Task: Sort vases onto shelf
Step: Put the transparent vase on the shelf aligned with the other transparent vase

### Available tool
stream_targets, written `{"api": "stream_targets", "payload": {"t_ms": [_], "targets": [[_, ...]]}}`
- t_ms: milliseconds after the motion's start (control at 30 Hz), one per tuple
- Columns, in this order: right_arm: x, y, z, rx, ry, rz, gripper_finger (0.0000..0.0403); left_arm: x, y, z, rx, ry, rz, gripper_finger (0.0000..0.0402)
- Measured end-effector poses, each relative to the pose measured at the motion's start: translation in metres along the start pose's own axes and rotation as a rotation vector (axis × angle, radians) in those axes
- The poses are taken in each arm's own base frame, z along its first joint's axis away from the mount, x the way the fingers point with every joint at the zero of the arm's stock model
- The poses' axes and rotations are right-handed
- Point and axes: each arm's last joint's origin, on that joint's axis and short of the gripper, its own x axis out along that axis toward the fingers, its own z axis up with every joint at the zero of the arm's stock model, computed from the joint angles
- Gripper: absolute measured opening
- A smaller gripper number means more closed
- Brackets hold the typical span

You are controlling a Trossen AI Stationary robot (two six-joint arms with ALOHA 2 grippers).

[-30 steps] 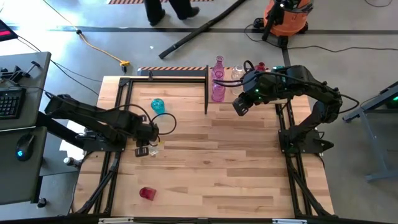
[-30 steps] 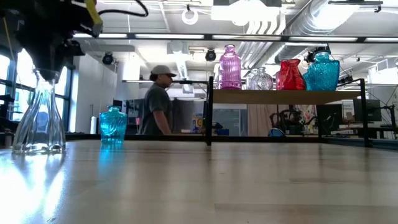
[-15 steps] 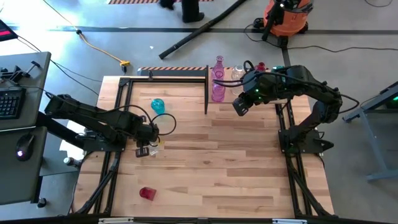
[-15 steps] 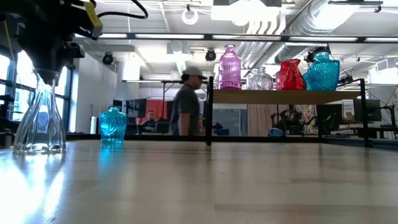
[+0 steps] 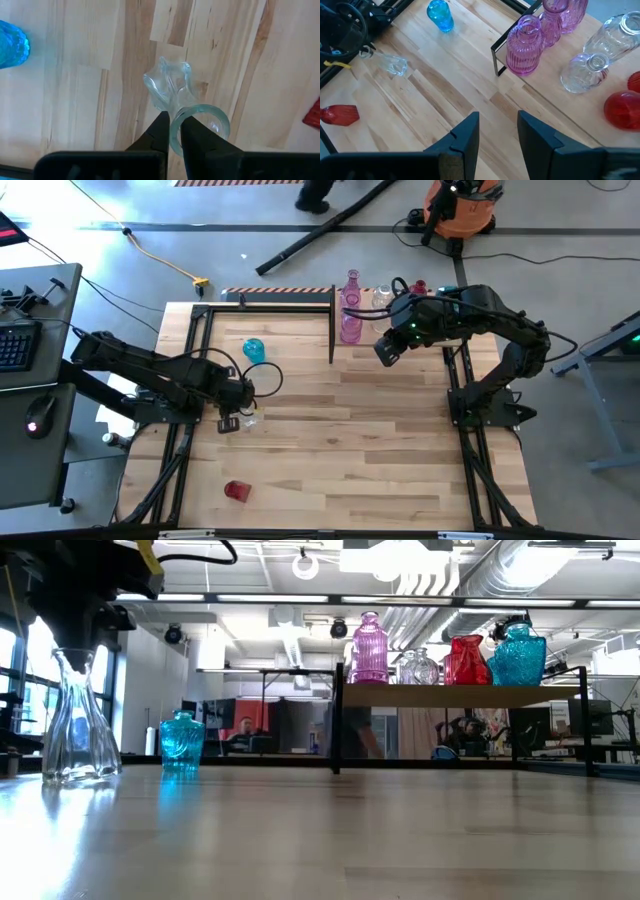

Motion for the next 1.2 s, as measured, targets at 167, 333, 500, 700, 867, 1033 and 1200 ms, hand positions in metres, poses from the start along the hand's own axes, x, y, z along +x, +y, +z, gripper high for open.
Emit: {"api": "stream_targets", "payload": {"t_ms": [167,333,500,700,867,1033,1200], "targets": [[0.004,0.002,0.0,-0.037,0.017,0.006,0.0114,0.0,0.0,0.0,0.007,0.002,-0.005,0.0013],[0.014,0.009,0.001,-0.045,0.073,0.03,0.0114,0.001,0.0,0.0,0.017,0.0,-0.009,0.0013],[0.027,0.016,0.002,-0.08,0.12,0.035,0.0114,0.001,-0.001,0.001,0.02,-0.002,-0.012,0.0013],[0.033,0.019,0.002,-0.093,0.138,0.036,0.0114,0.001,-0.001,0.001,0.019,-0.002,-0.015,0.0012],[0.032,0.02,0.002,-0.097,0.166,0.07,0.0114,0.001,-0.001,0.001,0.019,0.0,-0.024,0.0012],[0.034,0.022,0.001,-0.096,0.193,0.096,0.013,0.001,-0.002,0.002,0.024,-0.015,-0.031,0.0012],[0.034,0.025,-0.001,-0.13,0.214,0.122,0.0159,-0.002,-0.003,0.005,0.023,-0.056,-0.052,0.001]]}}
